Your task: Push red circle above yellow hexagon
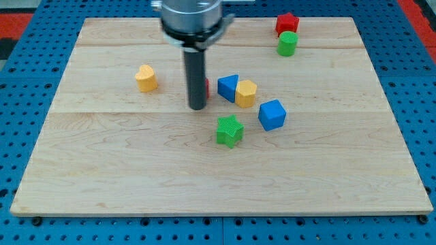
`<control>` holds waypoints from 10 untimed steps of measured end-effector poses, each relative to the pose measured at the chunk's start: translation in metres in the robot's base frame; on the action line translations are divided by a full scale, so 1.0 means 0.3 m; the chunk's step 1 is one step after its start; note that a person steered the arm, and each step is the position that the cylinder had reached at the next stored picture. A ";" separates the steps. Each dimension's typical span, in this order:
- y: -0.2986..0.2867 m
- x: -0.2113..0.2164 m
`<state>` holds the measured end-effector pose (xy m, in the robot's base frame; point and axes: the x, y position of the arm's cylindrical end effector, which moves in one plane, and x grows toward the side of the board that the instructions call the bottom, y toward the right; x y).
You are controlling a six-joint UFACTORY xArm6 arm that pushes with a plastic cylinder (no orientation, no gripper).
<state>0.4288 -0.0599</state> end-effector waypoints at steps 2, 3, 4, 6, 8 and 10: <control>0.010 -0.136; 0.008 -0.083; 0.019 -0.027; 0.032 -0.182; 0.190 -0.198; 0.324 -0.219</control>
<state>0.3632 0.0373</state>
